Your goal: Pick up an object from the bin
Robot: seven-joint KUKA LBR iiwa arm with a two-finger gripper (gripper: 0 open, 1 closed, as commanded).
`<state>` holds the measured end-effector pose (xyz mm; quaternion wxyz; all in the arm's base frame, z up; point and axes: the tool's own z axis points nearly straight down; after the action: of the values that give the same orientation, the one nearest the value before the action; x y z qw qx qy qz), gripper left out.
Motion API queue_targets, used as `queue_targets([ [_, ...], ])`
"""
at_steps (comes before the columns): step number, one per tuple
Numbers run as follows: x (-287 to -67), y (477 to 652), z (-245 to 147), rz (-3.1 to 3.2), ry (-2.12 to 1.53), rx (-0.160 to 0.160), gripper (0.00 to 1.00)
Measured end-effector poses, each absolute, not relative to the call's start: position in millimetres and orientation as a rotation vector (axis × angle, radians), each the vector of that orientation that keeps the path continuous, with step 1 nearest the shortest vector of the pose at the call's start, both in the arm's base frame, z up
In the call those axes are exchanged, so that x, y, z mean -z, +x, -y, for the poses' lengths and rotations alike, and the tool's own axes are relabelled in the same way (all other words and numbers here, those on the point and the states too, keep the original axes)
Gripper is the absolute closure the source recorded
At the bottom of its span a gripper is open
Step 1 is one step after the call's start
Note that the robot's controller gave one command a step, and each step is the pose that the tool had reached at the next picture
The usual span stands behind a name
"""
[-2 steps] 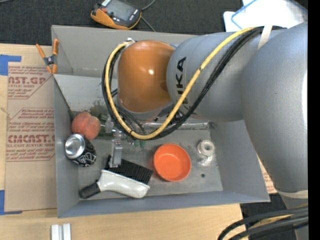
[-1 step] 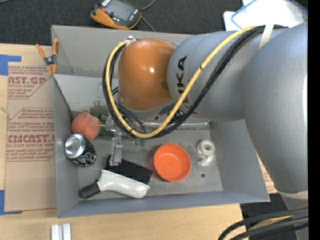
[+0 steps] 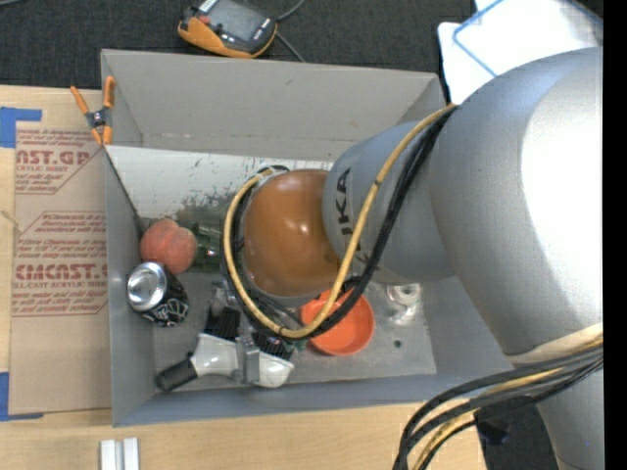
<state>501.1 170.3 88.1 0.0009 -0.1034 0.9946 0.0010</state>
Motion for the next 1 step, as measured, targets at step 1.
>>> queue_targets([
  [1, -161.2, 482.9, -166.8, -3.116, -0.276, -0.009, 0.0],
])
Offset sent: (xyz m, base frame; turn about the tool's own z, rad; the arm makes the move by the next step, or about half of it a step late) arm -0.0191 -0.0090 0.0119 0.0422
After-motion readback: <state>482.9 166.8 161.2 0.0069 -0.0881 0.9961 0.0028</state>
